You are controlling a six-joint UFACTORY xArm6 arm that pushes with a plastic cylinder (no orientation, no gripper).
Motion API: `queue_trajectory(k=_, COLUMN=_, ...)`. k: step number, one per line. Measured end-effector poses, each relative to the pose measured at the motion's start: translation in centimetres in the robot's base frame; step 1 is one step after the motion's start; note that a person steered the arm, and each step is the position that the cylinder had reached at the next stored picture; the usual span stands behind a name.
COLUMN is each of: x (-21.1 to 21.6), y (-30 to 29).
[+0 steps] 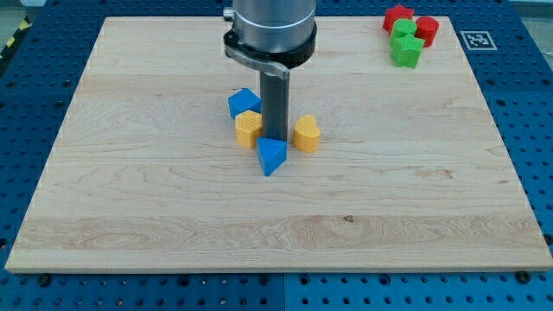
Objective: Slide the yellow heart towards the center right side of the board
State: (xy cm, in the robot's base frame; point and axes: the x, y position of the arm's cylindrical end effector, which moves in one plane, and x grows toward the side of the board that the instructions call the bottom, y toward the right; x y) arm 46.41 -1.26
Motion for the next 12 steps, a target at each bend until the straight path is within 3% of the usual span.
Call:
queue_trajectory(k=4, x=-0.6, y=10.1)
queue_trajectory(k=6, x=-3.0, y=7.7)
queue_trajectory(k=9, x=-3.7, y=13.1)
queue_trajectory(k=12, x=-1.4, y=-0.3)
